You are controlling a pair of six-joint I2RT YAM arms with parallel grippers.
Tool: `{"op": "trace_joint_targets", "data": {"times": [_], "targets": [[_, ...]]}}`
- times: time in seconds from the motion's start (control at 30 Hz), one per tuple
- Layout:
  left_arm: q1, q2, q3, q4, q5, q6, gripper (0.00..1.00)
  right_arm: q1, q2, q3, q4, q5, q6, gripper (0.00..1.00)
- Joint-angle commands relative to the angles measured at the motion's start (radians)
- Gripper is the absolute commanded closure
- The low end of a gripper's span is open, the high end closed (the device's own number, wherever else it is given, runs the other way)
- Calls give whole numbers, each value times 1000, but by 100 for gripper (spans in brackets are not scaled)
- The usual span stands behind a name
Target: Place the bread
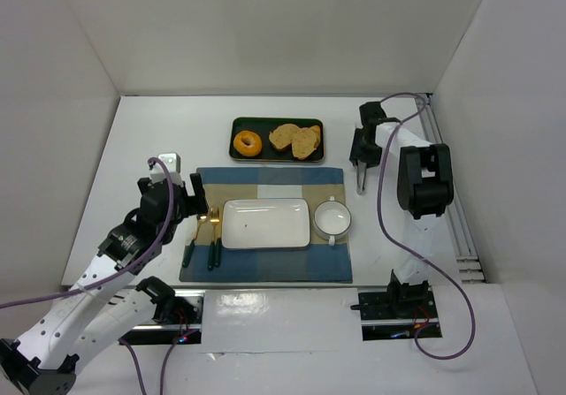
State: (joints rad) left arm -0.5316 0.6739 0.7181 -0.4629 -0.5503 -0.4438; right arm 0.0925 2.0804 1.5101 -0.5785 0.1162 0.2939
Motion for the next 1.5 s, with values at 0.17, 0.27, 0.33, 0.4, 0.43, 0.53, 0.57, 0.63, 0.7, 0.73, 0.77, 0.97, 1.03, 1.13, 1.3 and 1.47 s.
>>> {"op": "trace_joint_targets", "data": {"times": [0.17, 0.27, 0.33, 0.4, 0.43, 0.53, 0.57, 0.63, 0.7, 0.73, 0.77, 0.97, 1.03, 1.13, 1.3, 1.47], "targets": [[5, -2, 7, 33, -17, 22, 0, 12, -69, 41, -15, -1, 14, 47], [5, -2, -2, 33, -17, 2, 0, 21, -123, 88, -49, 10, 14, 47], [5, -2, -2, 33, -17, 2, 0, 21, -167, 128, -75, 31, 5, 47], [5, -2, -2, 33, -8, -7, 0, 30, -200, 153, -89, 42, -4, 47], [5, -2, -2, 43, -8, -7, 0, 30, -213, 163, -102, 42, -4, 47], [5, -2, -2, 43, -8, -16, 0, 39, -264, 200, -129, 56, -13, 47], [5, -2, -11, 43, -8, -16, 0, 39, -288, 200, -141, 36, -13, 47], [5, -2, -11, 52, 1, -16, 0, 49, -321, 190, -141, 22, -24, 47], [5, -2, -11, 52, 1, -25, 0, 49, -374, 133, -113, -48, -35, 47], [5, -2, -11, 52, 10, -26, 0, 49, -391, 112, -91, -67, -35, 47], [5, -11, -20, 52, 10, -26, 0, 49, -425, 63, -78, -102, -35, 47], [5, -33, -20, 61, 19, -26, 0, 58, -513, -67, 2, -257, -47, 47], [5, -33, -20, 61, 20, -26, 0, 58, -537, -97, 12, -317, -47, 47], [5, -42, -29, 61, 30, -26, 0, 58, -563, -116, 45, -352, -47, 47], [5, -51, -29, 52, 30, -26, 0, 58, -585, -146, 45, -417, -56, 47], [5, -51, -29, 52, 30, -26, 0, 58, -594, -195, 80, -489, -65, 47]]}}
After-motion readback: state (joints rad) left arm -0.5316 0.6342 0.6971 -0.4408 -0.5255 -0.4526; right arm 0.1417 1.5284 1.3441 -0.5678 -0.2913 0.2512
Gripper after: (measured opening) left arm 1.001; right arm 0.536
